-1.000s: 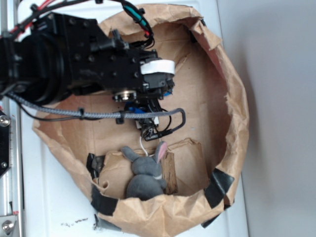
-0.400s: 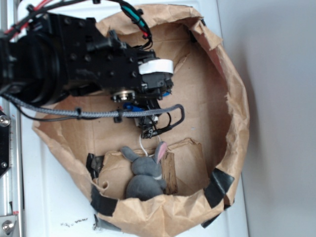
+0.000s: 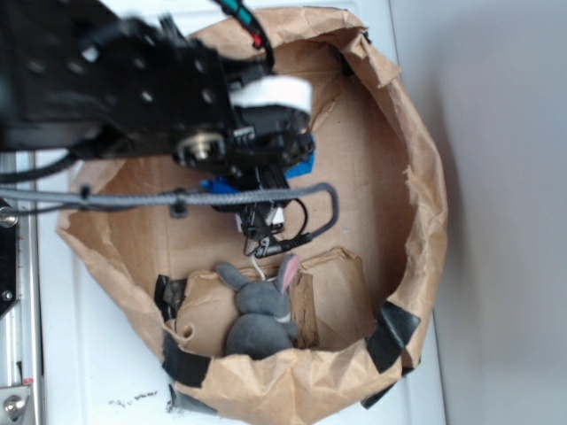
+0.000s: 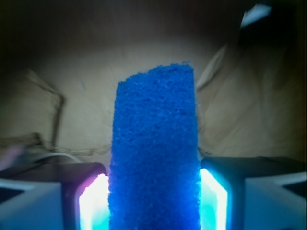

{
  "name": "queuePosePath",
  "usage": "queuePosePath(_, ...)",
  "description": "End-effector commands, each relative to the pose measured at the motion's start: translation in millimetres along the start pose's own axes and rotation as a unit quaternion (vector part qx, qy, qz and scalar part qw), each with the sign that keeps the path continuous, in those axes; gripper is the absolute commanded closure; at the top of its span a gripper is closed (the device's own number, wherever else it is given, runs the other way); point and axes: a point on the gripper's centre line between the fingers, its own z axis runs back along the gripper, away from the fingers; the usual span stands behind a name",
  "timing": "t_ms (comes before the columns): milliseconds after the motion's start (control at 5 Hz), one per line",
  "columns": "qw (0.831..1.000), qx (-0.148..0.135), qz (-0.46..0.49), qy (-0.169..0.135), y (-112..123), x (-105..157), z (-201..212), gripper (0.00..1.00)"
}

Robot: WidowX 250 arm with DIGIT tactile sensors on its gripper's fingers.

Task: Grab the blue sponge.

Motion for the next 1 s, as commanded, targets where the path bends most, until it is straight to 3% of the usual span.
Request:
queuePosePath(0, 0.999, -0.001, -0.016, 0.041, -11.3, 9.7, 87.2, 1.0)
queuePosePath(200, 0.998, -0.035, -0.021, 0.041, -8.1, 9.2, 114.3, 1.0)
queuePosePath(600, 0.997, -0.058, -0.016, 0.051, -5.0, 11.9, 141.2, 1.0)
queuePosePath(800, 0.999, -0.029, -0.019, 0.039, -9.7, 9.3, 136.0, 1.0)
